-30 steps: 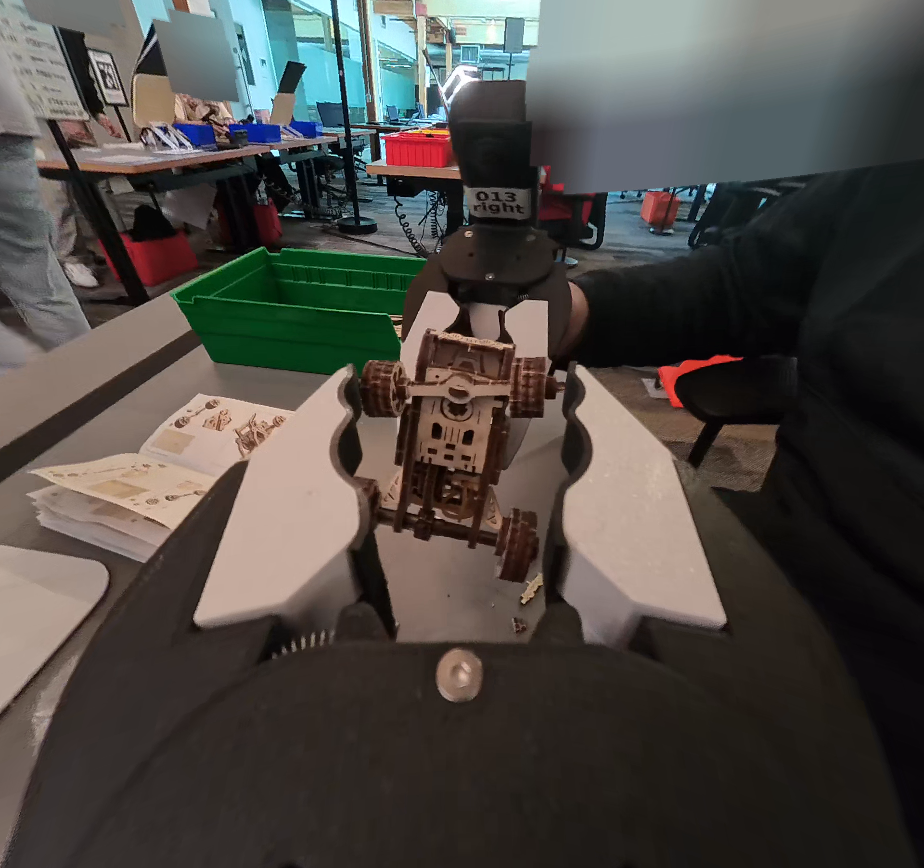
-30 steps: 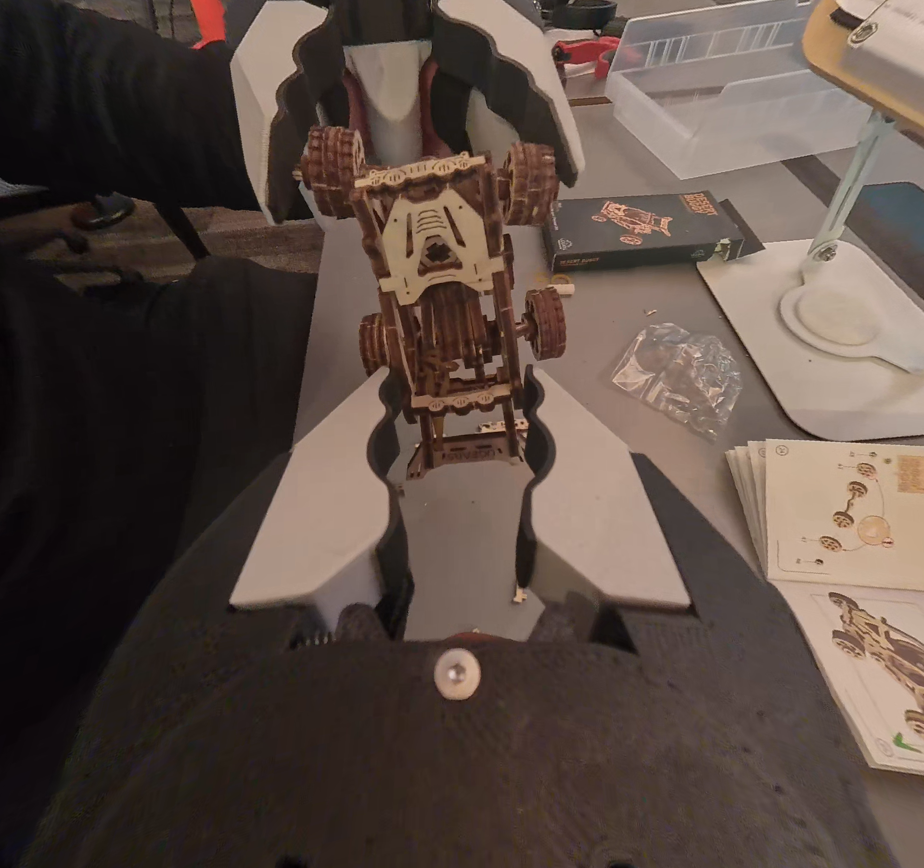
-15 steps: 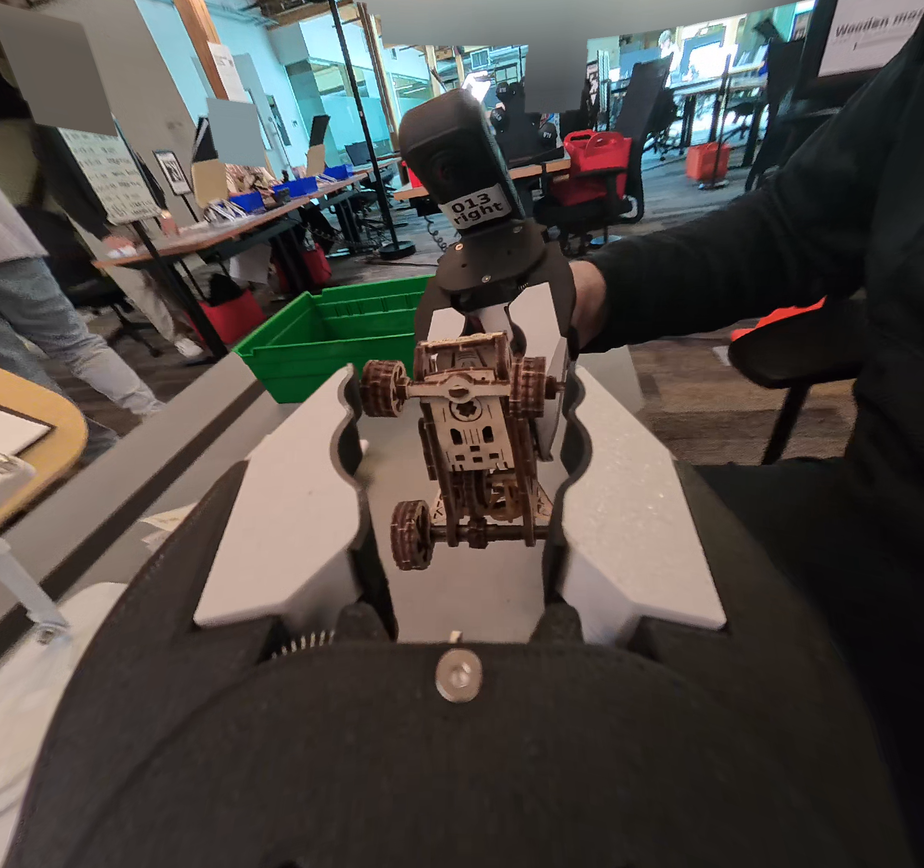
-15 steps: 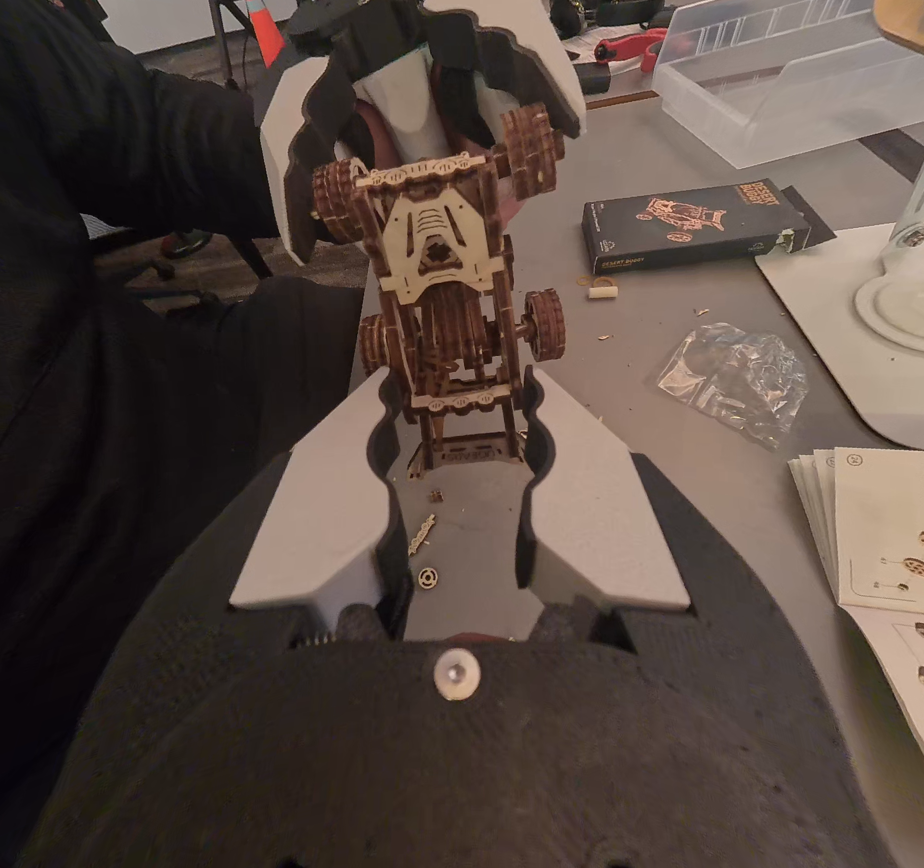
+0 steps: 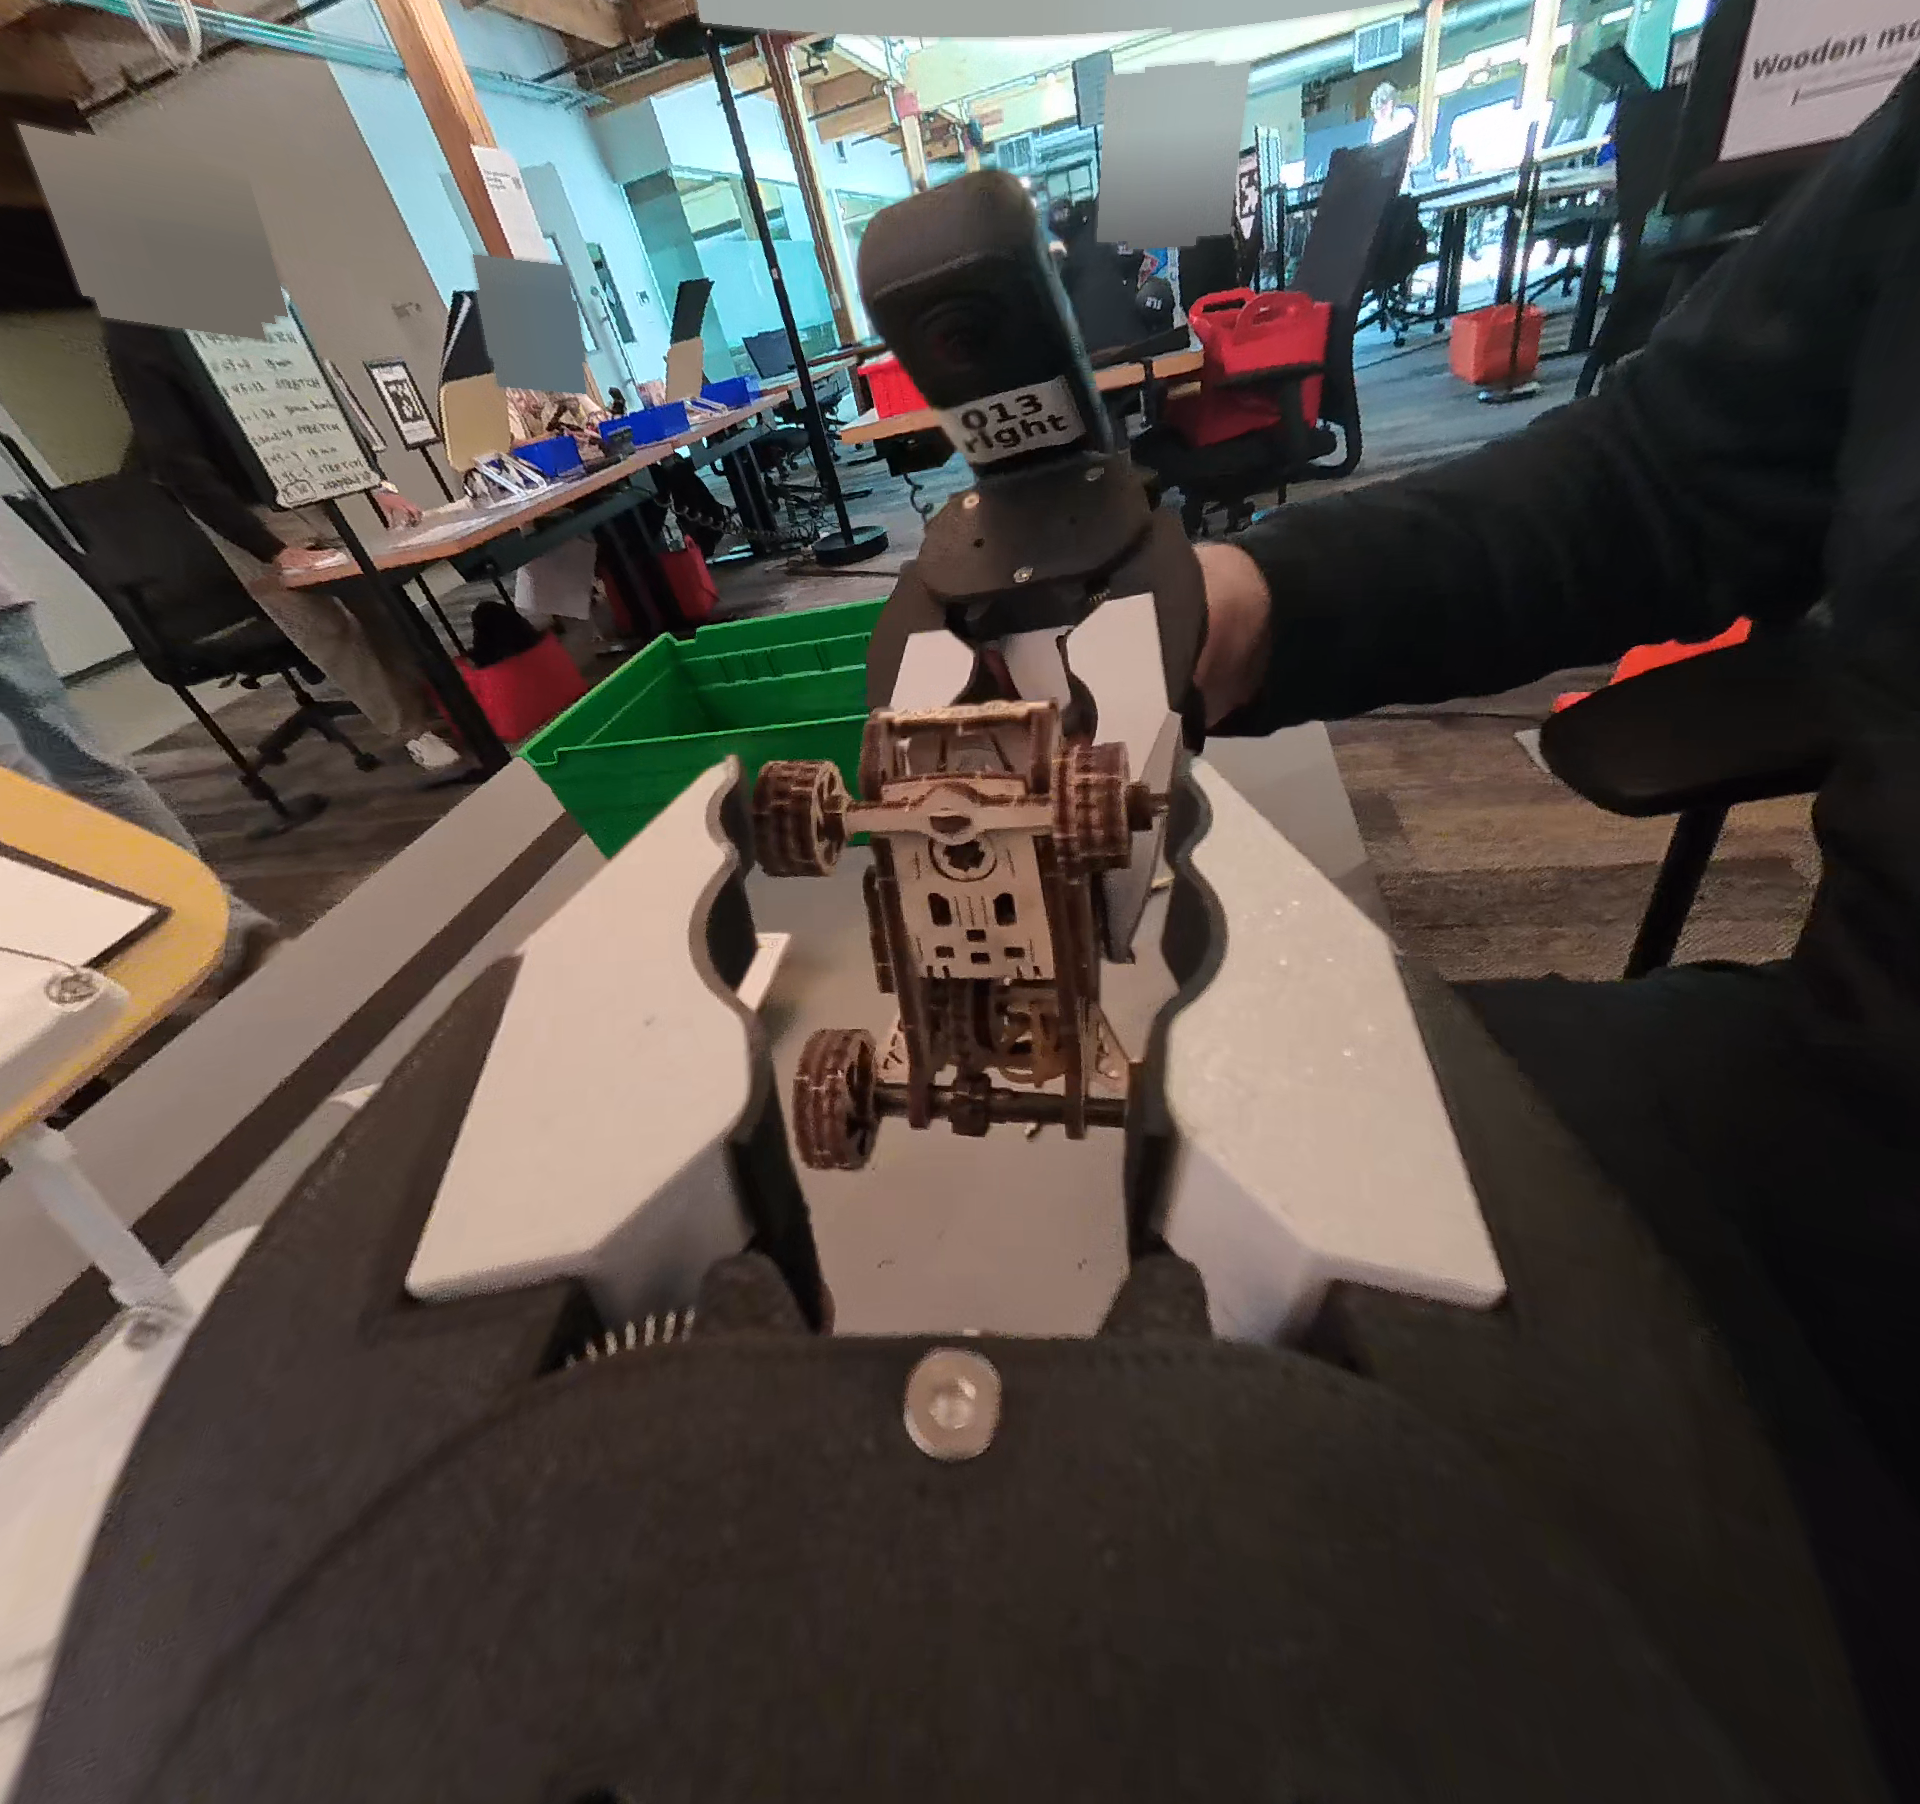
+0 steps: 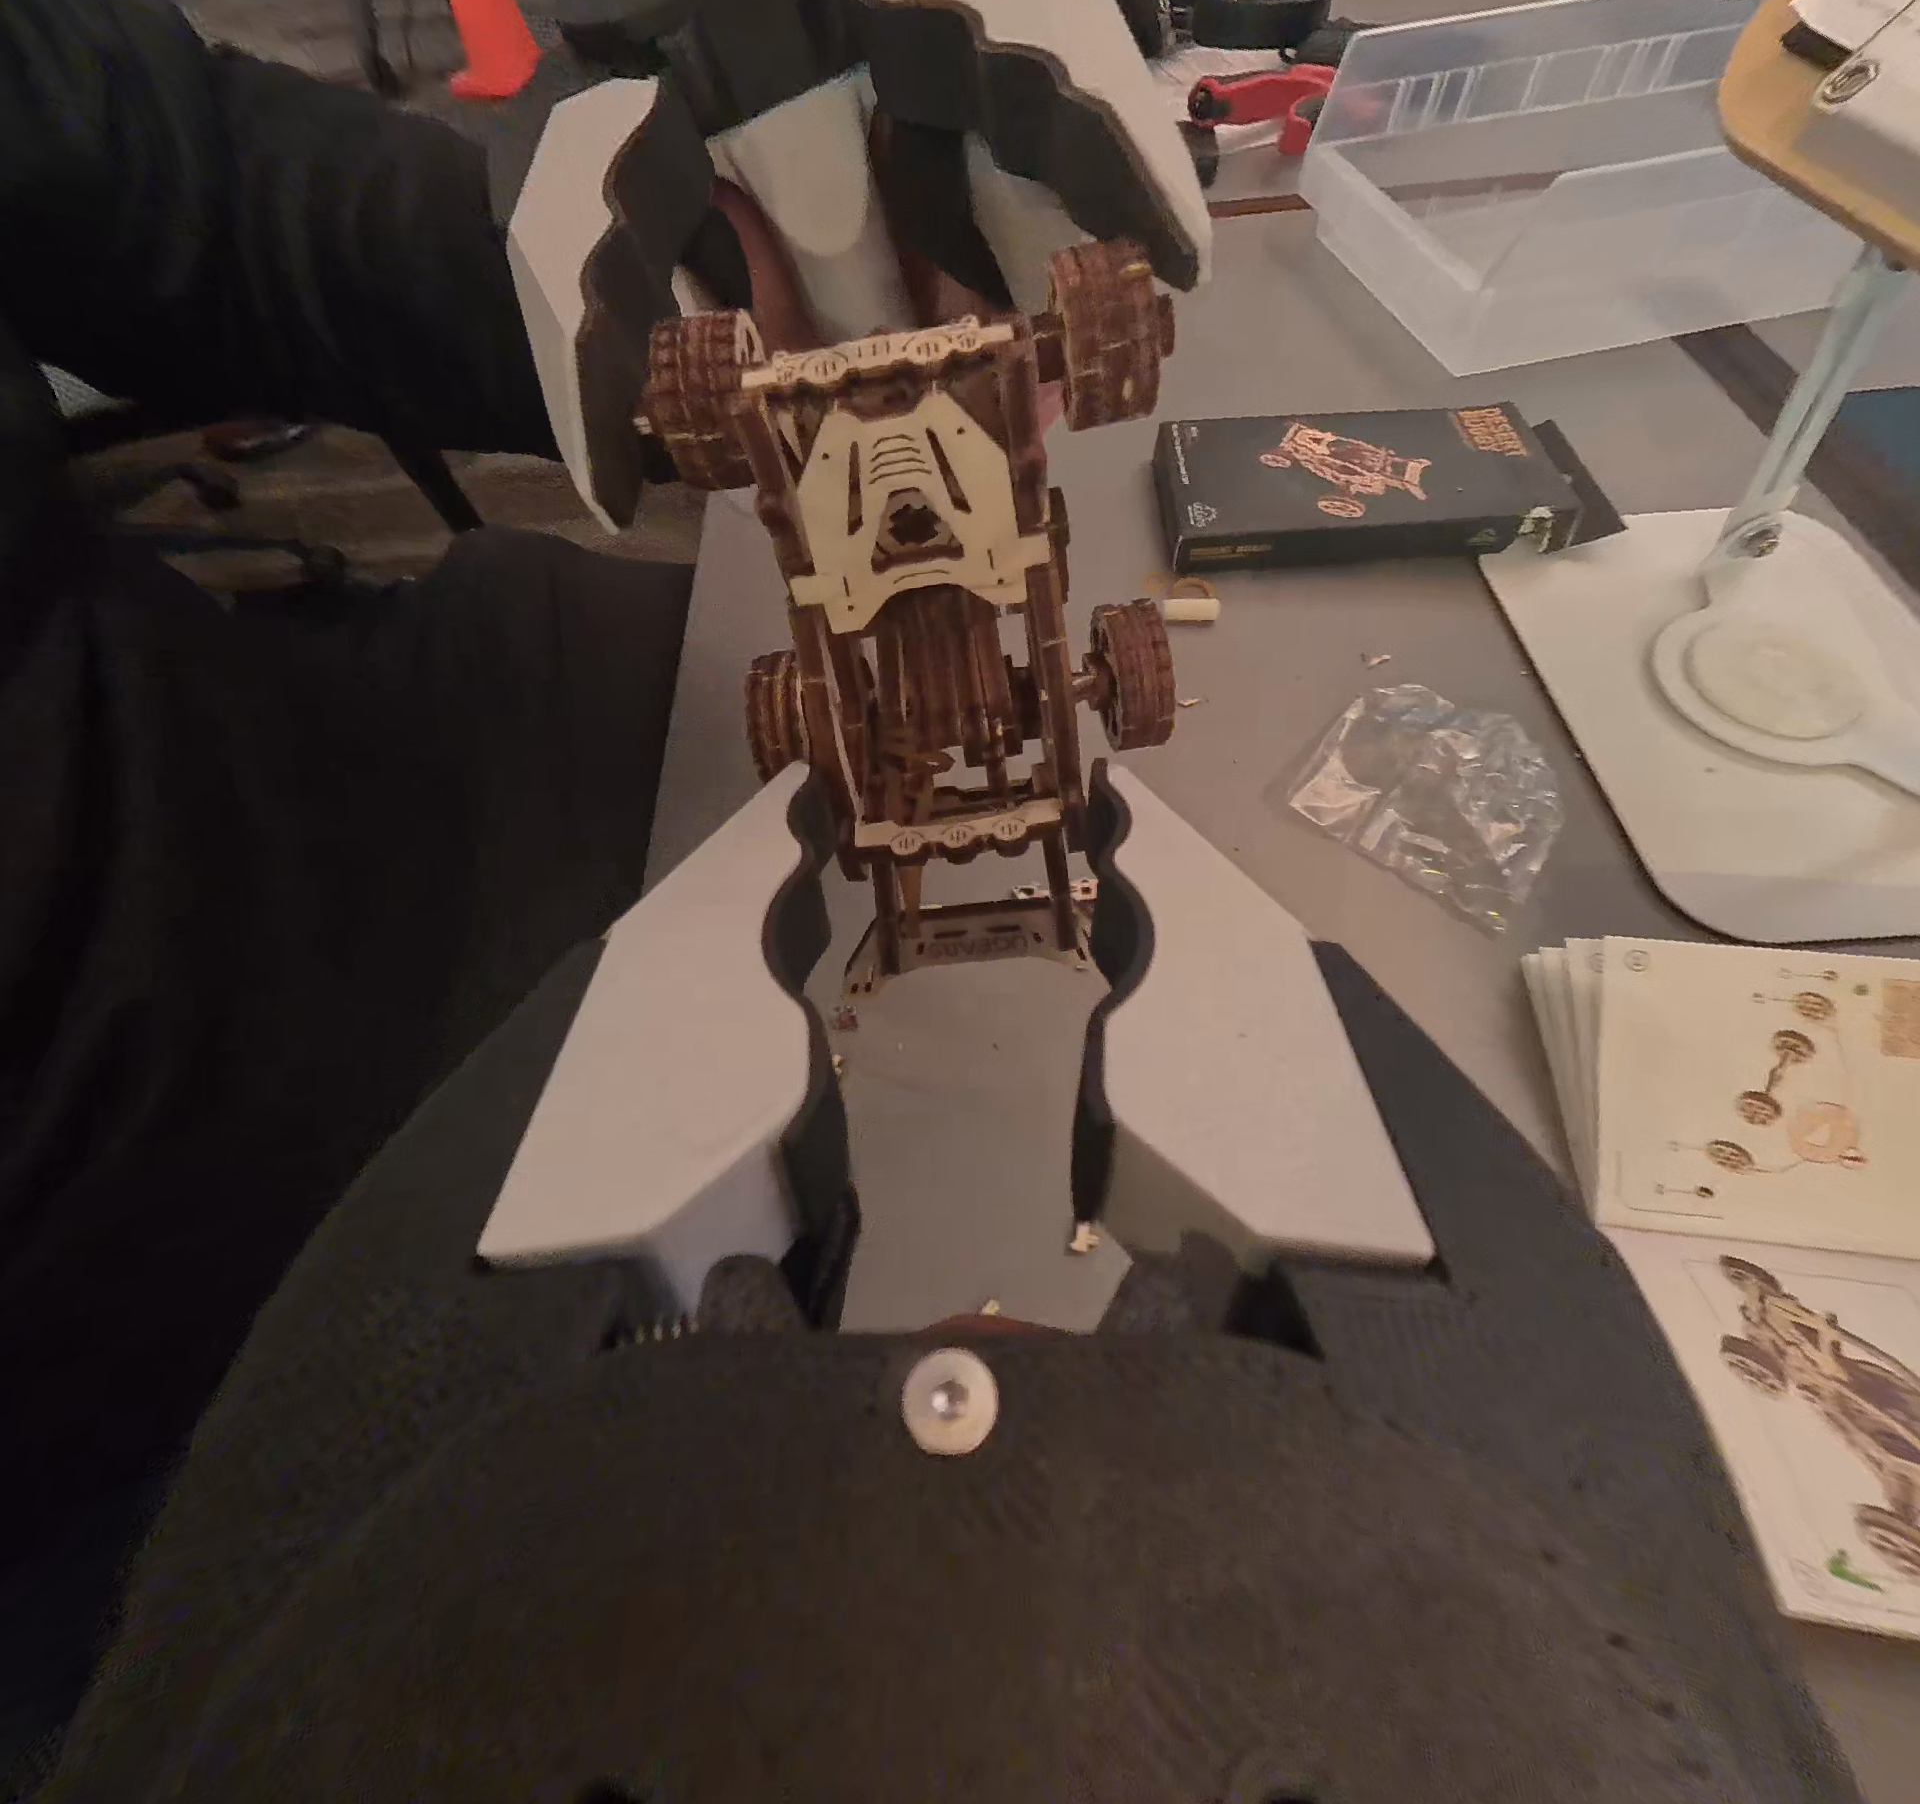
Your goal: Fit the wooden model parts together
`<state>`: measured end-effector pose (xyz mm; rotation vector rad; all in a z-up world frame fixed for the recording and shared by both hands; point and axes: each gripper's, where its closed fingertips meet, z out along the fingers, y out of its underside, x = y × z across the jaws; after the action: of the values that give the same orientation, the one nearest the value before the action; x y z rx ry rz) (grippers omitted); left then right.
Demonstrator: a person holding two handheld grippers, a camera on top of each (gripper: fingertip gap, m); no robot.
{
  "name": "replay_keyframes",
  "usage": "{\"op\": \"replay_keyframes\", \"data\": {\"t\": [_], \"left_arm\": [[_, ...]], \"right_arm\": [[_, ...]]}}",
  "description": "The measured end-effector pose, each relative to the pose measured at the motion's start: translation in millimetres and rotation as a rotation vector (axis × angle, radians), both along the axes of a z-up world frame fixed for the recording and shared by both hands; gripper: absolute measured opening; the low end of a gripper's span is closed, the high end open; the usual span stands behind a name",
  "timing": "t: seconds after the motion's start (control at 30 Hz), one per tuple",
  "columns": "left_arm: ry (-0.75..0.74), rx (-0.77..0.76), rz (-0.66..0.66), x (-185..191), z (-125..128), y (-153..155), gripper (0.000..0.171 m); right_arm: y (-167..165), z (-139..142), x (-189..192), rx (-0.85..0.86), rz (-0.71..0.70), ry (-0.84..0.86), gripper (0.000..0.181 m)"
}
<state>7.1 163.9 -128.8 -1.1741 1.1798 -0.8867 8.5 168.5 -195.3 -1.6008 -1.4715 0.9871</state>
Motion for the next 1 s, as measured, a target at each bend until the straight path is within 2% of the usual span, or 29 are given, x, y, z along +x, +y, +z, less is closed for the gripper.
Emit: {"op": "replay_keyframes", "data": {"t": [0.2,0.4,0.47,0.67,0.73,0.83,0.9,1.0], "left_arm": [[-0.066,-0.077,-0.024,-0.4,1.1,0.2,0.077],[-0.086,-0.075,-0.004,-2.2,0.0,6.1,0.077],[-0.106,-0.079,0.026,-5.7,2.1,12.0,0.084],[-0.122,-0.126,0.049,-21.6,-0.4,21.8,0.092],[-0.099,-0.114,0.055,-24.4,-4.6,20.3,0.09],[-0.029,-0.091,0.058,-25.6,-18.4,15.4,0.087],[0.006,-0.086,0.06,-26.8,-29.3,12.8,0.086],[0.054,-0.109,0.077,-29.3,-49.4,14.1,0.083]], "right_arm": [[4.7,1.2,2.1,0.073,-0.013,-0.054,0.046],[6.0,0.5,3.5,-0.002,-0.015,-0.063,0.046],[7.8,-0.3,6.4,-0.014,-0.022,-0.076,0.046],[13.5,-7.0,36.2,-0.034,-0.05,-0.247,0.046],[13.1,-7.3,57.4,-0.021,-0.056,-0.329,0.046],[10.1,-12.4,111.0,-0.014,-0.087,-0.511,0.046],[5.4,-15.9,155.2,-0.028,-0.116,-0.648,0.046],[1.2,-26.9,238.7,-0.038,-0.205,-0.946,0.047]]}}
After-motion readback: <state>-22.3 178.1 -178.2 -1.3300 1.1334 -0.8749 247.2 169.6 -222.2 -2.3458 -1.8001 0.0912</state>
